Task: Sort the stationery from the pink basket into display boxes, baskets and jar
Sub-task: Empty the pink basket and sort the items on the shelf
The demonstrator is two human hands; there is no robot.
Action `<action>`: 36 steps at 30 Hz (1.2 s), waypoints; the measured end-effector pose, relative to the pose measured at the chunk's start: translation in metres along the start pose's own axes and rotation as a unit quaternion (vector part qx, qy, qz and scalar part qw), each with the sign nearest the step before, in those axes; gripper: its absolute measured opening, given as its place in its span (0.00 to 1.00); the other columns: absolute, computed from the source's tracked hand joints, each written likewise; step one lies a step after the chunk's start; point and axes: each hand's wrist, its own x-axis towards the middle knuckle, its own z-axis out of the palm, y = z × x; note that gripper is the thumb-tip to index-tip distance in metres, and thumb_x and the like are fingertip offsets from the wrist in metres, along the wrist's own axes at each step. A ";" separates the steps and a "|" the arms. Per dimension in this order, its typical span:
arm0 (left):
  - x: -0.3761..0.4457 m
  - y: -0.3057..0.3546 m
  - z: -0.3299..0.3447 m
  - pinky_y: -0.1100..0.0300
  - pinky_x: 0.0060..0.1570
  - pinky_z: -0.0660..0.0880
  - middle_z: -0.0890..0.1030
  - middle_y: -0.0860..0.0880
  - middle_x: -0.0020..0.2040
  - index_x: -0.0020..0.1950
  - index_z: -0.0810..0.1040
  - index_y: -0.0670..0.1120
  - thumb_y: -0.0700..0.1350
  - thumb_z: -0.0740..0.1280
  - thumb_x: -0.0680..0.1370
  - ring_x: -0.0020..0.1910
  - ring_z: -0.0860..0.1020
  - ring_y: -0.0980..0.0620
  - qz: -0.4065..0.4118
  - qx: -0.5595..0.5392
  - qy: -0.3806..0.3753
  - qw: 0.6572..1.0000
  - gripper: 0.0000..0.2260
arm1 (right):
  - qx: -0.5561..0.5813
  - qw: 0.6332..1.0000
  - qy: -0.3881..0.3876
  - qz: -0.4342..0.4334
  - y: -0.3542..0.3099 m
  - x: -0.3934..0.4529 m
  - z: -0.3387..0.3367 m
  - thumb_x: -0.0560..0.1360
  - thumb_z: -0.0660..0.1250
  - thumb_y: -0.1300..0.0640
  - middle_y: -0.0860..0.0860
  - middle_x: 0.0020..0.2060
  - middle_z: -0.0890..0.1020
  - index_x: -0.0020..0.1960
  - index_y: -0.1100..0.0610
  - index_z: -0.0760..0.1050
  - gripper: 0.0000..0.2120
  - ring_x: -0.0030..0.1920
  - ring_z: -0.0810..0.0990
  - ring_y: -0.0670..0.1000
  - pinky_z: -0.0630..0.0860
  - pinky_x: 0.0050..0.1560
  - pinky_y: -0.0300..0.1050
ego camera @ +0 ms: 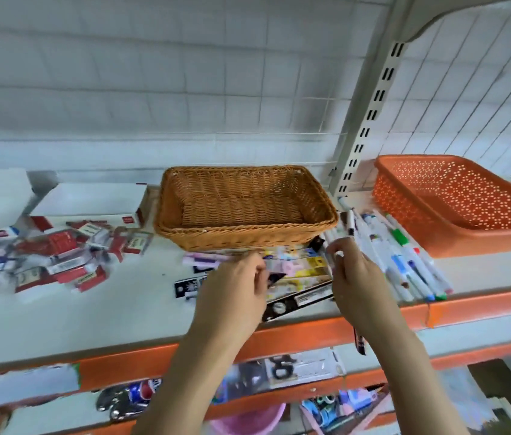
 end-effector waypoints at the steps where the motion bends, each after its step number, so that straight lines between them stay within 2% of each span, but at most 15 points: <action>1: -0.011 -0.022 -0.015 0.56 0.40 0.76 0.82 0.53 0.44 0.51 0.78 0.50 0.49 0.61 0.79 0.40 0.79 0.53 -0.006 -0.003 0.008 1.000 0.07 | 0.009 1.000 0.001 -0.013 -0.021 -0.008 0.012 0.77 0.55 0.71 0.58 0.35 0.73 0.57 0.60 0.68 0.12 0.37 0.72 0.64 0.54 0.31 0.50; 6: -0.065 -0.149 -0.091 0.59 0.33 0.72 0.80 0.53 0.37 0.44 0.78 0.48 0.46 0.64 0.77 0.33 0.76 0.55 -0.029 -0.034 0.031 0.999 0.05 | 0.098 0.995 -0.024 -0.026 -0.143 -0.052 0.090 0.78 0.54 0.68 0.52 0.30 0.69 0.61 0.63 0.62 0.12 0.32 0.70 0.64 0.53 0.33 0.54; 9: -0.095 -0.214 -0.136 0.62 0.29 0.69 0.79 0.55 0.34 0.44 0.78 0.47 0.43 0.66 0.77 0.28 0.74 0.56 -0.057 -0.049 0.058 0.996 0.03 | 0.097 0.994 -0.032 -0.050 -0.205 -0.075 0.132 0.76 0.51 0.72 0.57 0.31 0.72 0.51 0.61 0.63 0.09 0.23 0.62 0.52 0.50 0.25 0.43; 10: -0.103 -0.232 -0.151 0.63 0.28 0.68 0.78 0.54 0.33 0.44 0.79 0.46 0.42 0.66 0.77 0.28 0.74 0.55 -0.064 -0.055 0.065 0.994 0.03 | 0.117 0.991 -0.060 -0.031 -0.223 -0.080 0.142 0.76 0.51 0.72 0.57 0.31 0.73 0.53 0.62 0.63 0.09 0.24 0.63 0.52 0.53 0.24 0.41; 12: -0.116 -0.261 -0.177 0.64 0.27 0.66 0.77 0.53 0.30 0.43 0.79 0.45 0.40 0.66 0.77 0.28 0.73 0.55 -0.071 -0.067 0.079 0.992 0.04 | 0.141 0.980 -0.136 -0.019 -0.256 -0.087 0.157 0.78 0.51 0.68 0.59 0.34 0.77 0.61 0.60 0.61 0.13 0.31 0.72 0.57 0.66 0.32 0.49; 14: -0.125 -0.285 -0.198 0.66 0.26 0.65 0.76 0.53 0.29 0.43 0.79 0.44 0.40 0.66 0.77 0.28 0.73 0.57 -0.086 -0.071 0.096 0.989 0.04 | 0.128 0.979 -0.154 -0.041 -0.282 -0.088 0.170 0.79 0.53 0.65 0.57 0.41 0.80 0.68 0.57 0.62 0.17 0.37 0.75 0.54 0.67 0.36 0.48; 16: -0.128 -0.300 -0.209 0.68 0.25 0.65 0.77 0.54 0.31 0.44 0.80 0.44 0.41 0.65 0.77 0.30 0.74 0.59 -0.099 -0.068 0.103 0.987 0.05 | 0.136 0.978 -0.149 -0.053 -0.298 -0.087 0.177 0.81 0.55 0.62 0.47 0.36 0.76 0.71 0.53 0.64 0.19 0.32 0.71 0.44 0.66 0.31 0.37; 18: -0.132 -0.316 -0.223 0.70 0.26 0.66 0.77 0.56 0.32 0.46 0.80 0.44 0.41 0.65 0.77 0.29 0.74 0.63 -0.113 -0.060 0.103 0.986 0.05 | 0.128 0.976 -0.161 -0.070 -0.316 -0.085 0.189 0.81 0.56 0.59 0.44 0.29 0.71 0.71 0.50 0.64 0.19 0.27 0.68 0.42 0.65 0.30 0.35; 20: -0.137 -0.330 -0.235 0.71 0.27 0.67 0.77 0.56 0.34 0.48 0.80 0.44 0.42 0.64 0.78 0.28 0.73 0.65 -0.124 -0.042 0.104 0.986 0.05 | 0.126 0.975 -0.166 -0.078 -0.334 -0.083 0.200 0.81 0.56 0.58 0.45 0.28 0.71 0.71 0.49 0.64 0.19 0.26 0.68 0.42 0.66 0.29 0.35; 23: -0.148 -0.352 -0.254 0.71 0.28 0.67 0.76 0.60 0.34 0.48 0.79 0.46 0.43 0.64 0.78 0.27 0.73 0.63 -0.155 -0.024 0.113 0.981 0.05 | 0.137 0.968 -0.185 -0.103 -0.367 -0.081 0.220 0.81 0.54 0.60 0.53 0.41 0.78 0.74 0.52 0.61 0.21 0.32 0.73 0.47 0.66 0.30 0.37; 25: -0.157 -0.370 -0.268 0.70 0.28 0.67 0.77 0.59 0.36 0.49 0.79 0.46 0.43 0.64 0.78 0.29 0.74 0.63 -0.167 -0.017 0.113 0.979 0.04 | 0.143 0.963 -0.198 -0.114 -0.392 -0.081 0.234 0.80 0.52 0.63 0.60 0.51 0.77 0.76 0.54 0.57 0.24 0.42 0.75 0.56 0.63 0.37 0.43; 26: -0.161 -0.380 -0.275 0.70 0.28 0.66 0.78 0.57 0.36 0.49 0.79 0.46 0.42 0.64 0.78 0.29 0.74 0.62 -0.171 -0.012 0.119 0.978 0.05 | 0.145 0.961 -0.202 -0.124 -0.405 -0.083 0.240 0.79 0.52 0.64 0.61 0.52 0.75 0.76 0.55 0.56 0.25 0.44 0.74 0.56 0.61 0.38 0.42; 30: -0.173 -0.426 -0.303 0.69 0.27 0.65 0.77 0.57 0.35 0.49 0.79 0.46 0.43 0.64 0.78 0.26 0.72 0.61 -0.180 -0.009 0.136 0.974 0.05 | 0.132 0.958 -0.188 -0.173 -0.457 -0.087 0.275 0.79 0.55 0.65 0.54 0.49 0.71 0.75 0.55 0.57 0.26 0.37 0.70 0.48 0.64 0.34 0.34; 32: -0.177 -0.454 -0.321 0.69 0.27 0.65 0.75 0.59 0.35 0.48 0.79 0.48 0.44 0.64 0.78 0.27 0.72 0.62 -0.169 -0.013 0.134 0.976 0.05 | 0.123 0.963 -0.167 -0.171 -0.487 -0.087 0.298 0.78 0.58 0.63 0.54 0.46 0.73 0.73 0.54 0.61 0.24 0.39 0.73 0.51 0.61 0.36 0.37; 36: -0.190 -0.520 -0.367 0.68 0.31 0.67 0.78 0.56 0.36 0.47 0.78 0.49 0.45 0.64 0.78 0.30 0.73 0.61 -0.130 0.016 0.110 0.985 0.04 | 0.144 0.973 -0.121 -0.132 -0.552 -0.094 0.349 0.77 0.61 0.63 0.53 0.44 0.73 0.68 0.56 0.67 0.20 0.35 0.73 0.47 0.64 0.33 0.35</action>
